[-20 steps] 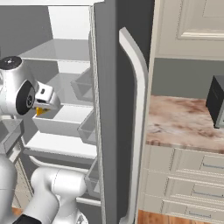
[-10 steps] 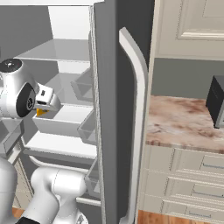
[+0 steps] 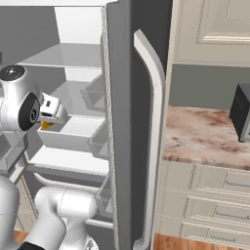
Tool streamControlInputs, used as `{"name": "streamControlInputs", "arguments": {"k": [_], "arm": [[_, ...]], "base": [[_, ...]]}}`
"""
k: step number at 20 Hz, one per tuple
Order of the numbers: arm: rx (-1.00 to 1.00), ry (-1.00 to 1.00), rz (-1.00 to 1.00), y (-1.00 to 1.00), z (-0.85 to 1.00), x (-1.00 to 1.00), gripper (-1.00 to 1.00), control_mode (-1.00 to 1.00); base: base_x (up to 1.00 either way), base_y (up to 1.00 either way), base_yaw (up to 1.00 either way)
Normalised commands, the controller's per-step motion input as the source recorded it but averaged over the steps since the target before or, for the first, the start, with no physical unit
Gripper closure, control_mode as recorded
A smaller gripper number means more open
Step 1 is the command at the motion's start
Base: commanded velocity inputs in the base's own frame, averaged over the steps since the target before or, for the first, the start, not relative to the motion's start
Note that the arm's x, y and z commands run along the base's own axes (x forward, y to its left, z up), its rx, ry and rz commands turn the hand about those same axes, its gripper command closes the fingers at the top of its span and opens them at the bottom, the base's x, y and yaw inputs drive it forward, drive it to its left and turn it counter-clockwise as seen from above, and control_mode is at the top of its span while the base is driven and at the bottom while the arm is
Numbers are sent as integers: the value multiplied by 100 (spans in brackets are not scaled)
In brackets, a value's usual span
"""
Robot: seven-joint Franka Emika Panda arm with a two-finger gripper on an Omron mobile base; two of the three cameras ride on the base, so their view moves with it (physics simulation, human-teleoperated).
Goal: Pick the cheese from the fridge and the cheese grater from the cabinet and place them next to the salad bowl.
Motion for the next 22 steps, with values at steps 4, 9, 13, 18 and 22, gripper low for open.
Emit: {"name": "streamControlInputs", "arguments": {"k": [4, 9, 13, 18, 22], "arm": [[0, 0, 0, 0, 0, 0, 100, 100], [0, 0, 0, 0, 0, 0, 100, 100], [0, 0, 0, 0, 0, 0, 100, 100], [0, 0, 0, 0, 0, 0, 100, 100], [0, 0, 0, 0, 0, 0, 100, 100]], "base": [[-58, 0, 0], [-58, -3, 0], [-60, -2, 0], [-64, -5, 0], [-55, -4, 0]]}}
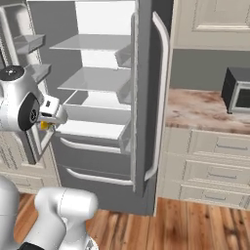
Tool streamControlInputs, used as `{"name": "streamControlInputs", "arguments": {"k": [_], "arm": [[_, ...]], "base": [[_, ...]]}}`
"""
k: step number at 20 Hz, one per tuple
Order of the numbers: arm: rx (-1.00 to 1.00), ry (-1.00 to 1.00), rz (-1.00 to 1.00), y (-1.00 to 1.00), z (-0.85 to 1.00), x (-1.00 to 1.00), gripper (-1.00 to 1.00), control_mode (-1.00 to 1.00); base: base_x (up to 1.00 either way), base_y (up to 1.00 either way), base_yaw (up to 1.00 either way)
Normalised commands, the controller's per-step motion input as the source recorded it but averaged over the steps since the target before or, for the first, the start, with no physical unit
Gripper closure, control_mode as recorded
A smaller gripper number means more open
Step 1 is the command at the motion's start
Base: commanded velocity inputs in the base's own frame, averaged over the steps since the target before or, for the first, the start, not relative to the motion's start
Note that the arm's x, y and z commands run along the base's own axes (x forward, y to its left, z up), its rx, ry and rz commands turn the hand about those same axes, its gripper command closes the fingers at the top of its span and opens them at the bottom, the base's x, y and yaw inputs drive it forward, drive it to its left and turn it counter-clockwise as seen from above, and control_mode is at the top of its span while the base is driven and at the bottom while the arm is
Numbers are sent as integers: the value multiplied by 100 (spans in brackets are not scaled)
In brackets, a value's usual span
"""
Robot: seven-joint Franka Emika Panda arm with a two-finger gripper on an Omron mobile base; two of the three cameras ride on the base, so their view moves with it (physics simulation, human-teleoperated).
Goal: Pick the cheese from the fridge and the cheese grater from the cabinet and place them next to the salad bowl.
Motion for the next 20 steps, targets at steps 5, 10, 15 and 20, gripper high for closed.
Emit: {"name": "streamControlInputs", "arguments": {"k": [5, 10, 15, 20], "arm": [[0, 0, 0, 0, 0, 0, 100, 100], [0, 0, 0, 0, 0, 0, 100, 100], [0, 0, 0, 0, 0, 0, 100, 100], [0, 0, 0, 0, 0, 0, 100, 100]], "base": [[-51, -3, 0], [-34, -7, 0], [-33, -2, -11], [-27, 0, -41]]}}
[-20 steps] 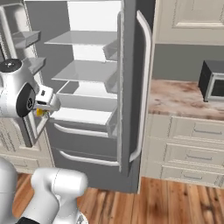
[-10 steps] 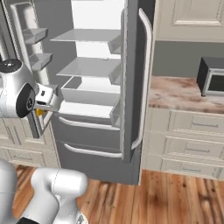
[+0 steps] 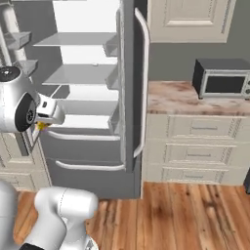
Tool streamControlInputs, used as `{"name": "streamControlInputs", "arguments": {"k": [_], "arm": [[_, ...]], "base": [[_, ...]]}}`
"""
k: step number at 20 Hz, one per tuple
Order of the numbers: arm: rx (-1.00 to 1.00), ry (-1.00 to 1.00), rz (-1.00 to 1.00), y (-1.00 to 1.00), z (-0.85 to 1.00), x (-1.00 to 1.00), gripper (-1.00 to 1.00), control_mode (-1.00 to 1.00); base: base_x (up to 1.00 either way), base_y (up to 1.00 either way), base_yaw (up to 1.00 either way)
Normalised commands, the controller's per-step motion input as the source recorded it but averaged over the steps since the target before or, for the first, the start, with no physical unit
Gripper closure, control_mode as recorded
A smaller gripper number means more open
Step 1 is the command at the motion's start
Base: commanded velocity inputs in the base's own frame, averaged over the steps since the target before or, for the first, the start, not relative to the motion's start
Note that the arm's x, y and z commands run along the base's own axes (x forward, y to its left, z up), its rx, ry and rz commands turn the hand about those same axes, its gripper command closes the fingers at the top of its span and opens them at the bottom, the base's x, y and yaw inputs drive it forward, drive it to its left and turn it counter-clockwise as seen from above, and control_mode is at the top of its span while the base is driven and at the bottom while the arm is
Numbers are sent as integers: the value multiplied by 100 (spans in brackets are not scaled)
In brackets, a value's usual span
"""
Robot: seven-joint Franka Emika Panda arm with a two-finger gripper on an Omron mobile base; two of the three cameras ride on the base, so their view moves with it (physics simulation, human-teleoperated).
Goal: Pick the cheese from the fridge and the cheese grater from the cabinet and place them next to the salad bowl.
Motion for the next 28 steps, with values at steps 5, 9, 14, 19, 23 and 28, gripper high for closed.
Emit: {"name": "streamControlInputs", "arguments": {"k": [5, 9, 14, 19, 23, 28], "arm": [[0, 0, 0, 0, 0, 0, 100, 100], [0, 0, 0, 0, 0, 0, 100, 100], [0, 0, 0, 0, 0, 0, 100, 100], [0, 0, 0, 0, 0, 0, 100, 100], [0, 0, 0, 0, 0, 0, 100, 100], [0, 0, 0, 0, 0, 0, 100, 100]], "base": [[-27, 0, -61], [-20, 0, -73], [-15, 0, -77], [-7, 0, -73], [8, 0, -80], [30, 7, -69]]}}
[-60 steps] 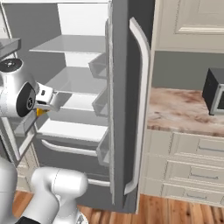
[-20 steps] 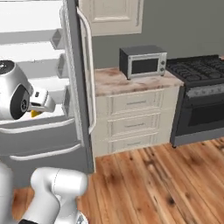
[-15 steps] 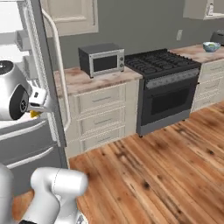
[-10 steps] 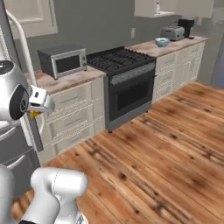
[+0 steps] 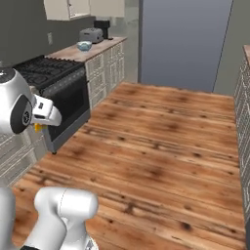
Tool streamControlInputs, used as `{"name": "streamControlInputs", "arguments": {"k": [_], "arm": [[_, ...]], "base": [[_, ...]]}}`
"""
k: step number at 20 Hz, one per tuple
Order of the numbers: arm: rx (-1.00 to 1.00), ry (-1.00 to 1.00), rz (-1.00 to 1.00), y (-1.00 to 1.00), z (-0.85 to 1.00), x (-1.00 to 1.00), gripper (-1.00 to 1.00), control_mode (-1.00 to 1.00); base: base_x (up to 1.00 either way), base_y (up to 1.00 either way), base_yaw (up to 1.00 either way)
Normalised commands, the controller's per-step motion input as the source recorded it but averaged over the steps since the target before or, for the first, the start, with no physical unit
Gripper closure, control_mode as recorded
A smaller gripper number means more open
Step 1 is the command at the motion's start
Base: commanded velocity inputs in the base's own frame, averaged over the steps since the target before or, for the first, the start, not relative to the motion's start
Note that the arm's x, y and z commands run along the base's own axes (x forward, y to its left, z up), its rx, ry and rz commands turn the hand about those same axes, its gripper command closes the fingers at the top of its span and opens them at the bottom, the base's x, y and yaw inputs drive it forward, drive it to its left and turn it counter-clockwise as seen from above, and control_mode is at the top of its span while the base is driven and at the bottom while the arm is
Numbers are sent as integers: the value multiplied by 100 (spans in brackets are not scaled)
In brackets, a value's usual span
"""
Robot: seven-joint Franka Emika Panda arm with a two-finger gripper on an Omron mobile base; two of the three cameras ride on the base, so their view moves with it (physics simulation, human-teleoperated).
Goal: Pick the cheese from the fridge and the cheese grater from the cabinet and place them next to the salad bowl.
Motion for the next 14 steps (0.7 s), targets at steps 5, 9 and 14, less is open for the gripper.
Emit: {"name": "streamControlInputs", "arguments": {"k": [5, 9, 14], "arm": [[0, 0, 0, 0, 0, 0, 100, 100], [0, 0, 0, 0, 0, 0, 100, 100], [0, 0, 0, 0, 0, 0, 100, 100]], "base": [[50, 7, -27], [65, 10, -15], [72, 14, -13]]}}
